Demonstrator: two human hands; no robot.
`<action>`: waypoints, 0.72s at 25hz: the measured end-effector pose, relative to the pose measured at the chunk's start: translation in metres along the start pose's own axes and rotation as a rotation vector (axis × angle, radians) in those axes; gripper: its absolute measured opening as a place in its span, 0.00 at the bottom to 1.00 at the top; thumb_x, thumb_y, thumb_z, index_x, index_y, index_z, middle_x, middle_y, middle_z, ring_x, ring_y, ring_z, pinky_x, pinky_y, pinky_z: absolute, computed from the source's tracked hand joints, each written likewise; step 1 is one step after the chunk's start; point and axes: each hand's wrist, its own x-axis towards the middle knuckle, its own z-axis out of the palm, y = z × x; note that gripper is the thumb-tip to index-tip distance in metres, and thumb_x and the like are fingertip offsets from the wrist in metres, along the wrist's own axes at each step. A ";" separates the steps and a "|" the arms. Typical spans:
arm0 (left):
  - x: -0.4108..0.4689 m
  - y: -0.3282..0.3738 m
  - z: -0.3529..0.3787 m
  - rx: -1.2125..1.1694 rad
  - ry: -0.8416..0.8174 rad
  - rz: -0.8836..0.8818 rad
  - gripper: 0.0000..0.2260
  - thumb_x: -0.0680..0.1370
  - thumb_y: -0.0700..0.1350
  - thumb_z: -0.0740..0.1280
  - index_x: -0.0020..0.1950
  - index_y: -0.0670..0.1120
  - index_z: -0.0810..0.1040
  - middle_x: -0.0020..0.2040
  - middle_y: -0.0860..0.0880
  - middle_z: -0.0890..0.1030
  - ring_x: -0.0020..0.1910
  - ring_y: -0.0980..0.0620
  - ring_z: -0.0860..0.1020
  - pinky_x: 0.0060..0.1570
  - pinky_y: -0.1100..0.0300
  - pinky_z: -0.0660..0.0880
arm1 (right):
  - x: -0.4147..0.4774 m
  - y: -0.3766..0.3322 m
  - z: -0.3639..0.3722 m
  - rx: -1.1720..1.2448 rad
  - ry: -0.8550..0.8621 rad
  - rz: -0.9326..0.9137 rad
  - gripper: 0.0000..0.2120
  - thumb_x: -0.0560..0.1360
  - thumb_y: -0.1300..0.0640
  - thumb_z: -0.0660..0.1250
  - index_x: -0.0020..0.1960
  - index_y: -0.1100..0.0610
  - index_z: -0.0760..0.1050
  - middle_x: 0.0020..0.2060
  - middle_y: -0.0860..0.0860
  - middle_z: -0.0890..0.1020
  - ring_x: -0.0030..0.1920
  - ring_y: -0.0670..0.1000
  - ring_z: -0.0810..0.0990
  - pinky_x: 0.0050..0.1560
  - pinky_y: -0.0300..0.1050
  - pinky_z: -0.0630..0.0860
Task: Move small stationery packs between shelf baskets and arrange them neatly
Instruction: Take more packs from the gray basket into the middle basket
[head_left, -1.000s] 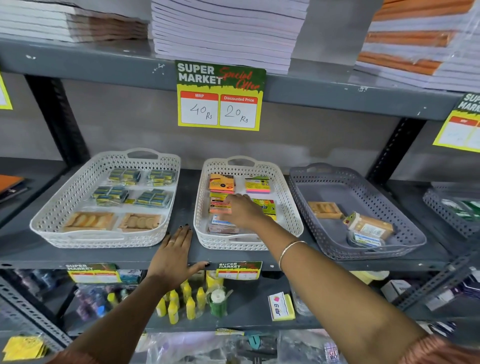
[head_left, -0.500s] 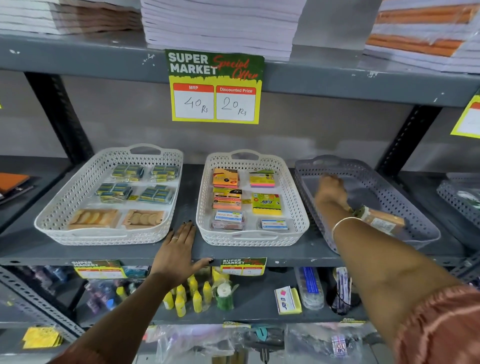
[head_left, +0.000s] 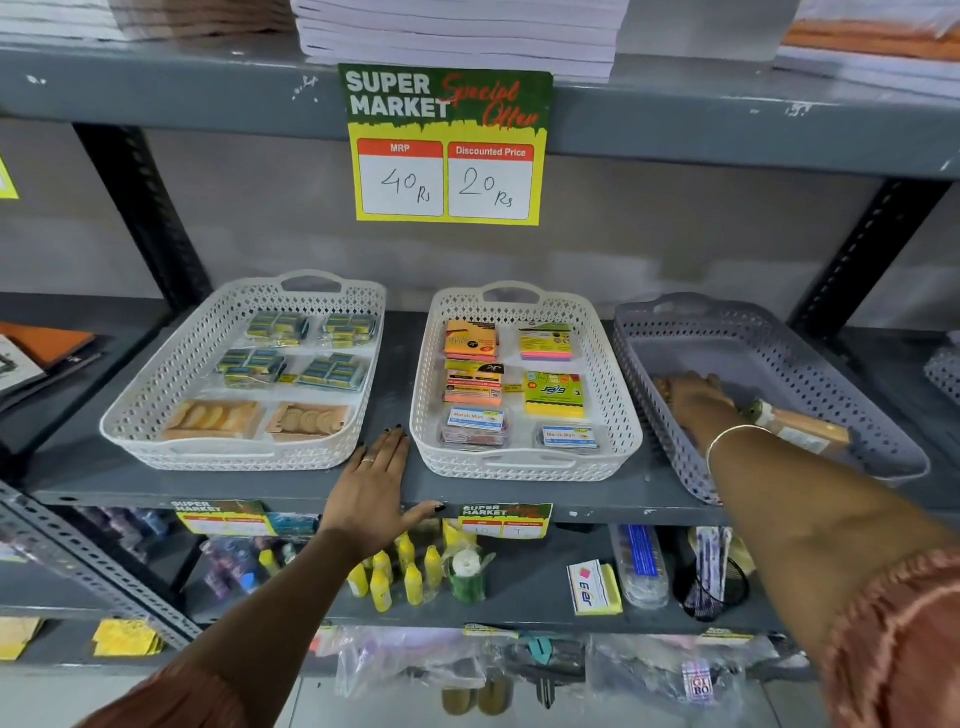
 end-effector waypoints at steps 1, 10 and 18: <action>0.000 0.000 0.001 -0.003 0.000 0.000 0.49 0.67 0.75 0.37 0.73 0.38 0.57 0.73 0.41 0.62 0.72 0.47 0.58 0.70 0.50 0.53 | 0.000 0.001 -0.001 -0.007 0.004 -0.010 0.21 0.80 0.58 0.59 0.73 0.55 0.64 0.72 0.58 0.66 0.72 0.63 0.61 0.71 0.59 0.64; 0.001 0.000 0.001 0.009 0.027 0.004 0.51 0.64 0.76 0.33 0.74 0.40 0.52 0.75 0.43 0.57 0.73 0.48 0.54 0.70 0.53 0.49 | 0.015 0.005 0.008 -0.026 0.033 -0.032 0.20 0.79 0.59 0.60 0.71 0.57 0.67 0.68 0.58 0.65 0.70 0.62 0.62 0.68 0.61 0.68; 0.001 -0.002 0.004 0.015 0.030 0.008 0.48 0.66 0.74 0.42 0.74 0.41 0.50 0.75 0.44 0.55 0.74 0.49 0.52 0.71 0.53 0.48 | 0.024 0.005 0.001 -0.116 0.082 -0.008 0.17 0.79 0.59 0.59 0.67 0.62 0.70 0.65 0.60 0.72 0.66 0.62 0.69 0.63 0.56 0.73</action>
